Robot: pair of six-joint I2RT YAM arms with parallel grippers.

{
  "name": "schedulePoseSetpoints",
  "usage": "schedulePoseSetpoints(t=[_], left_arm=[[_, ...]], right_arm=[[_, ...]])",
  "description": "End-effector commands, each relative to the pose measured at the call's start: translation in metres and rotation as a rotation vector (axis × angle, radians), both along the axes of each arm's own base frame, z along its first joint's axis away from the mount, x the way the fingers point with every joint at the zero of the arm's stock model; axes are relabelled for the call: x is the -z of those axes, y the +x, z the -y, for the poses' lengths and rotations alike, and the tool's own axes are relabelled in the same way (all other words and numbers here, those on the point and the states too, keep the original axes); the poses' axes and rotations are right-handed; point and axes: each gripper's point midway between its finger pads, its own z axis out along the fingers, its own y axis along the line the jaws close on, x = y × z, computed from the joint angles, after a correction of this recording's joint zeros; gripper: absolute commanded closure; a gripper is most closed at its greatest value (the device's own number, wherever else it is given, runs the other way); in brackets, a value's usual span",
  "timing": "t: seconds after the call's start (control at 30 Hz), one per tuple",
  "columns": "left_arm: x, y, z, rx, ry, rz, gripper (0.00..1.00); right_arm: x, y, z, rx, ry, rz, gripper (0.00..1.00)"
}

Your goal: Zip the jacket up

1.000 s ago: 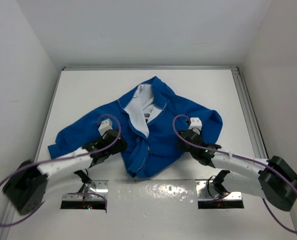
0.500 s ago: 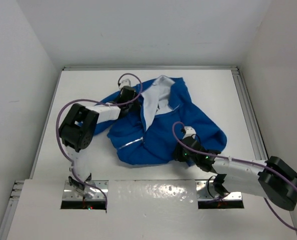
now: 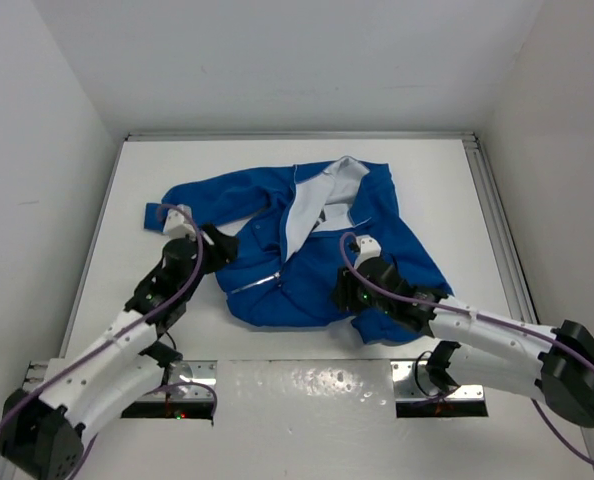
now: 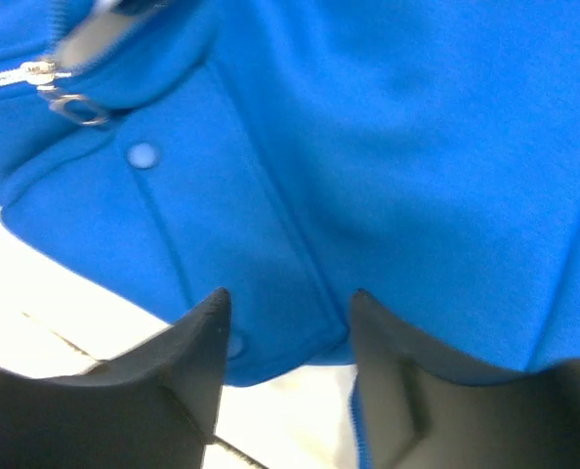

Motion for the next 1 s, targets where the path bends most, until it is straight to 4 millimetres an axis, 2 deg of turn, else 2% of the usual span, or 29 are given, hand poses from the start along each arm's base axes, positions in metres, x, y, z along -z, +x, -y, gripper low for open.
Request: schedulePoseSetpoints(t=[0.0, 0.03, 0.07, 0.17, 0.27, 0.43, 0.5, 0.6, 0.7, 0.8, 0.83, 0.87, 0.97], left_arm=[[0.037, -0.041, 0.001, 0.081, -0.004, -0.148, 0.43], [0.049, -0.051, -0.001, 0.091, -0.002, -0.182, 0.43], [0.061, -0.062, -0.002, 0.100, 0.001, -0.231, 0.43], [0.070, -0.073, 0.008, 0.135, -0.064, -0.239, 0.41], [0.083, -0.074, 0.003, 0.099, -0.074, -0.247, 0.38], [0.097, -0.079, 0.009, 0.132, -0.095, -0.259, 0.34], [0.092, -0.079, 0.020, 0.178, -0.139, -0.233, 0.31], [0.096, -0.086, 0.025, 0.212, -0.154, -0.263, 0.31], [0.103, -0.095, 0.017, 0.187, -0.141, -0.300, 0.31], [0.096, -0.102, 0.019, 0.188, -0.201, -0.283, 0.30], [0.105, -0.105, 0.020, 0.194, -0.221, -0.293, 0.30], [0.101, -0.103, 0.026, 0.200, -0.274, -0.273, 0.29], [0.098, -0.105, 0.038, 0.252, -0.329, -0.268, 0.28]], right_arm=[[-0.034, 0.004, -0.028, -0.129, 0.058, 0.065, 0.57], [-0.037, 0.004, -0.031, -0.146, 0.067, 0.068, 0.70], [-0.043, 0.006, -0.035, -0.151, 0.081, 0.077, 0.75], [-0.053, 0.009, -0.038, -0.153, 0.091, 0.102, 0.80], [-0.063, 0.010, -0.052, -0.202, 0.156, 0.135, 0.90], [-0.051, 0.002, -0.077, -0.278, 0.227, 0.071, 0.93], [-0.057, 0.005, -0.087, -0.290, 0.282, 0.092, 0.93], [-0.052, 0.006, -0.094, -0.302, 0.280, 0.078, 0.92], [-0.052, 0.010, -0.092, -0.290, 0.269, 0.093, 0.88], [-0.049, 0.013, -0.092, -0.281, 0.259, 0.095, 0.74], [-0.047, 0.012, -0.094, -0.285, 0.262, 0.087, 0.69], [-0.045, 0.010, -0.098, -0.302, 0.274, 0.075, 0.59], [-0.049, 0.006, -0.107, -0.330, 0.326, 0.072, 0.54]])
